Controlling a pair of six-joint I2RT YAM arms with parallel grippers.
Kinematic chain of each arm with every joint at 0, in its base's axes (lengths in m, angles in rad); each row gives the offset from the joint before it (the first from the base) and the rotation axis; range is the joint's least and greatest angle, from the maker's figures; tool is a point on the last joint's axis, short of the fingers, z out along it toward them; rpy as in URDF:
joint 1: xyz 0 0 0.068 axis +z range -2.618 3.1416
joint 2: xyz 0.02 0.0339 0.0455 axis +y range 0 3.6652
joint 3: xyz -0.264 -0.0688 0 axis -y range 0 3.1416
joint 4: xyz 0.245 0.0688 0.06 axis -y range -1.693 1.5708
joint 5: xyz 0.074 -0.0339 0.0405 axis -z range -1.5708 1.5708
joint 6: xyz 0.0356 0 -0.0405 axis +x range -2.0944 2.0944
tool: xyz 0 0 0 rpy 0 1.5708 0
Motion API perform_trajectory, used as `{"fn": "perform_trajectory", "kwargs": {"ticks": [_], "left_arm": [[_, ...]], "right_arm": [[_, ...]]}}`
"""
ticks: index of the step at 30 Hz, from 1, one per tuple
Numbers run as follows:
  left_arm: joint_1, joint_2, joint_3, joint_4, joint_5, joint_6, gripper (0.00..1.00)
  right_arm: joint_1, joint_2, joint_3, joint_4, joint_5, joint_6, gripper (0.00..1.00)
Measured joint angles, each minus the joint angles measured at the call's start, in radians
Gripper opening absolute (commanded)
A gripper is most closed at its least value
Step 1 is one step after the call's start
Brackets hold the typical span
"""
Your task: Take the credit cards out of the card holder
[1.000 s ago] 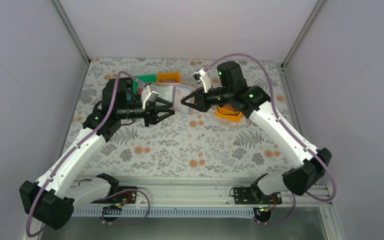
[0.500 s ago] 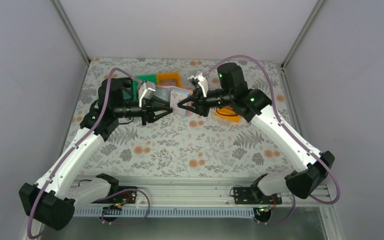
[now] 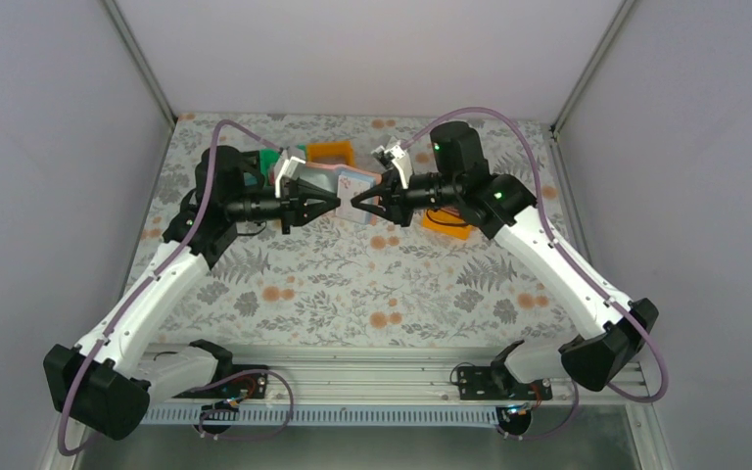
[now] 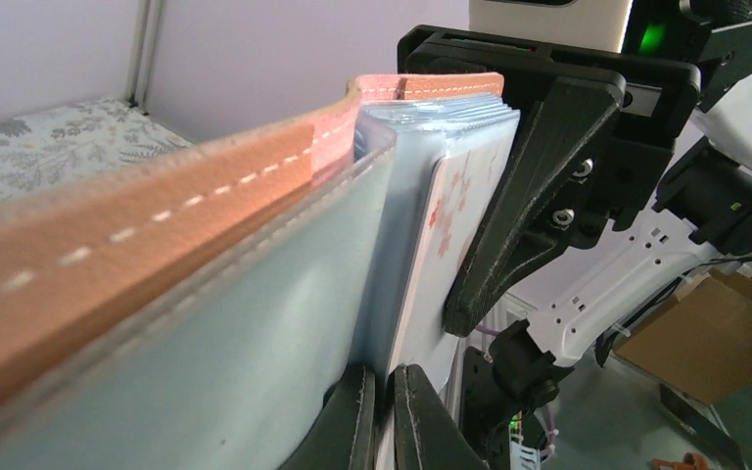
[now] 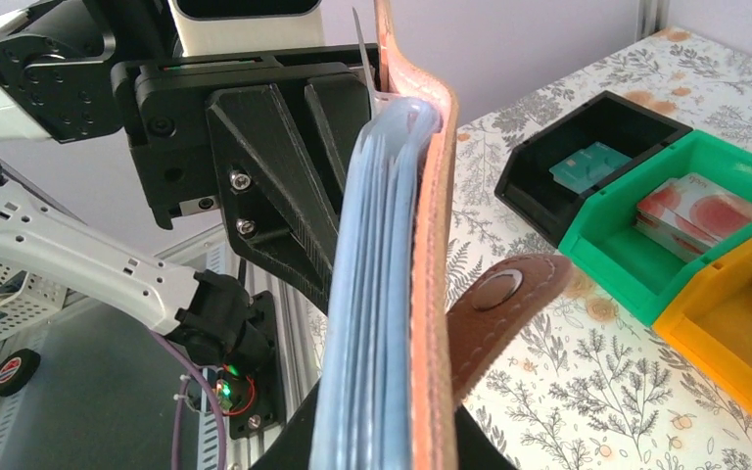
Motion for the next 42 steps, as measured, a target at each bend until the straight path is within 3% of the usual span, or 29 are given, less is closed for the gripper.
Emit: {"fn": "perform_trajectory", "kwargs": {"ticks": [13, 26, 30, 34, 35, 38, 42], "left_arm": [[-0.040, -0.011, 0.000, -0.013, 0.076, 0.023, 0.02], [-0.014, -0.037, -0.013, 0.000, 0.137, 0.054, 0.02], [-0.012, -0.038, -0.012, -0.033, 0.146, 0.101, 0.02], [-0.007, -0.038, -0.012, -0.063, 0.157, 0.137, 0.02], [-0.007, -0.038, -0.011, -0.066, 0.161, 0.144, 0.02], [-0.007, -0.037, 0.000, -0.084, 0.167, 0.152, 0.02], [-0.008, -0.034, 0.021, -0.125, 0.178, 0.193, 0.02]], "right_arm": [[-0.007, -0.019, -0.073, 0.064, -0.127, -0.006, 0.32], [-0.030, -0.095, -0.196, 0.119, -0.226, 0.003, 0.39], [-0.040, -0.105, -0.198, 0.103, -0.235, -0.001, 0.36], [-0.048, -0.114, -0.199, 0.091, -0.238, -0.010, 0.07], [-0.051, -0.116, -0.200, 0.086, -0.237, -0.011, 0.04], [-0.059, -0.119, -0.203, 0.080, -0.239, -0.016, 0.04], [-0.059, -0.125, -0.205, 0.079, -0.243, -0.027, 0.25]]}}
